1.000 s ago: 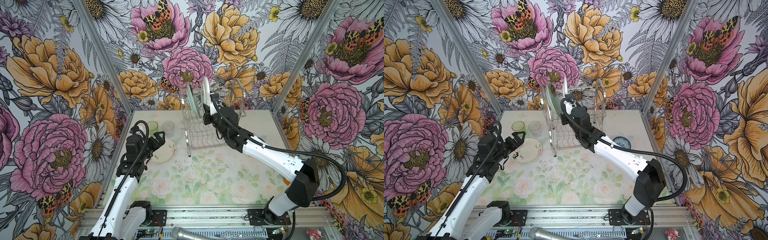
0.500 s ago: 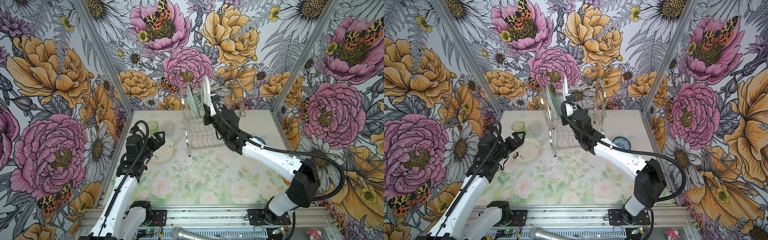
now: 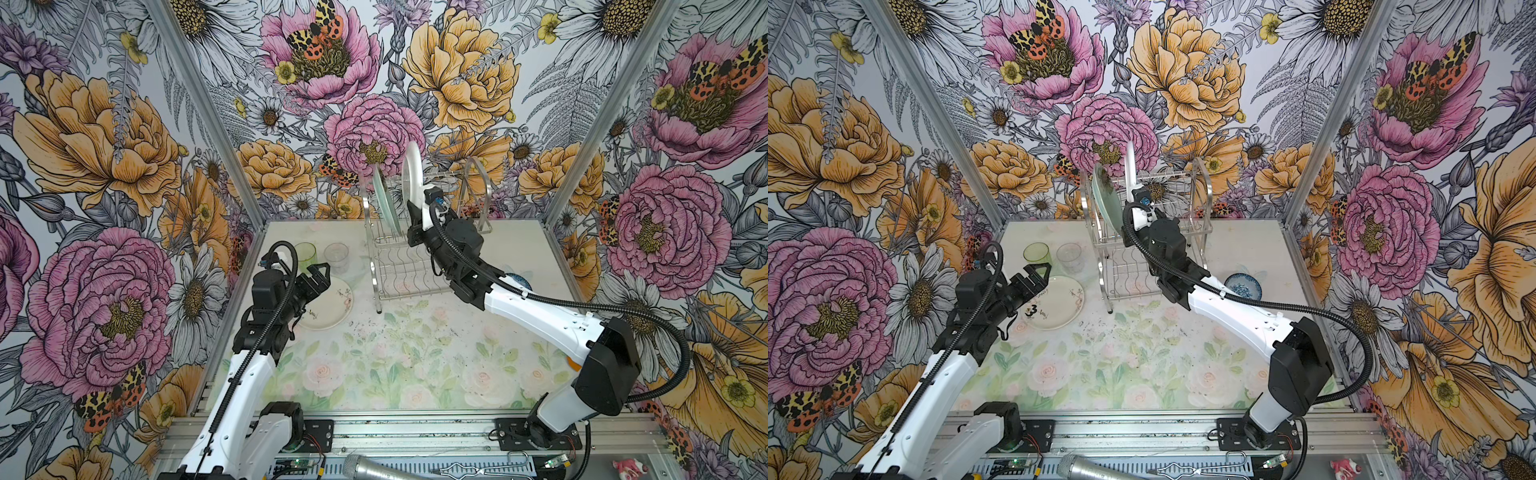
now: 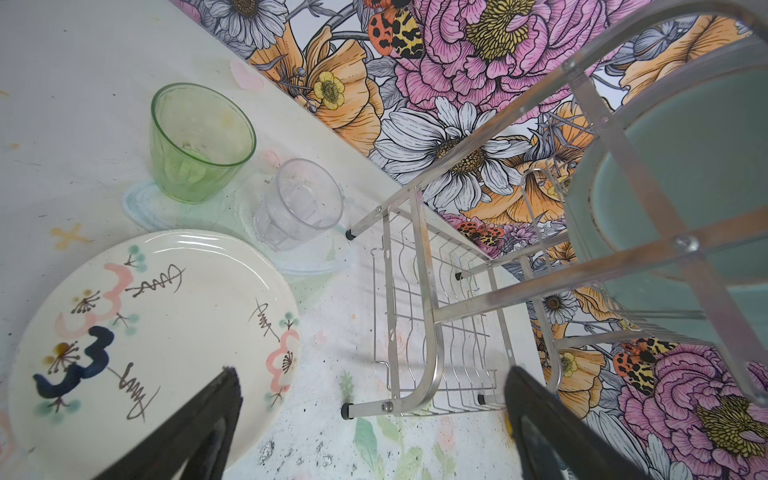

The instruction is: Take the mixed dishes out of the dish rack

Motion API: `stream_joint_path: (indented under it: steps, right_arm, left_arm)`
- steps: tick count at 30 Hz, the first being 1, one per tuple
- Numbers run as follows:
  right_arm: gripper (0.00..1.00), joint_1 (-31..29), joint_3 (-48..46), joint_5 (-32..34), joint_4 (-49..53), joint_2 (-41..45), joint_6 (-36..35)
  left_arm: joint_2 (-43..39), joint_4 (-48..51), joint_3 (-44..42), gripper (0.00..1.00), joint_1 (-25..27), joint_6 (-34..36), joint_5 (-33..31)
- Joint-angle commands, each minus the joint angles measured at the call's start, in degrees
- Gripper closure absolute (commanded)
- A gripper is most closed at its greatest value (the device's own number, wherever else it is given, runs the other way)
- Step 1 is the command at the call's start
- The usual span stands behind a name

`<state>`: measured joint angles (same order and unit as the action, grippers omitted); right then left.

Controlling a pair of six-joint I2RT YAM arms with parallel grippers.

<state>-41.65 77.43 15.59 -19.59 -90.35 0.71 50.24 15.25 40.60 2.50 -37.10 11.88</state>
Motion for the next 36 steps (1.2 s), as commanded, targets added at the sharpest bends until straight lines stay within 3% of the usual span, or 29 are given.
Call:
stream_joint_path:
  steps: [1, 36]
  right_arm:
    - [1.0, 0.3, 1.3, -2.4, -9.5, 4.4, -1.7]
    - [1.0, -0.3, -6.5, -10.2, -8.4, 16.4, -1.1]
  left_arm:
    - [0.0, 0.3, 0.2, 0.01, 0.3, 0.3, -0.5]
    - [-1.5, 0.9, -0.7, 0.01, 2.4, -0.5, -1.0]
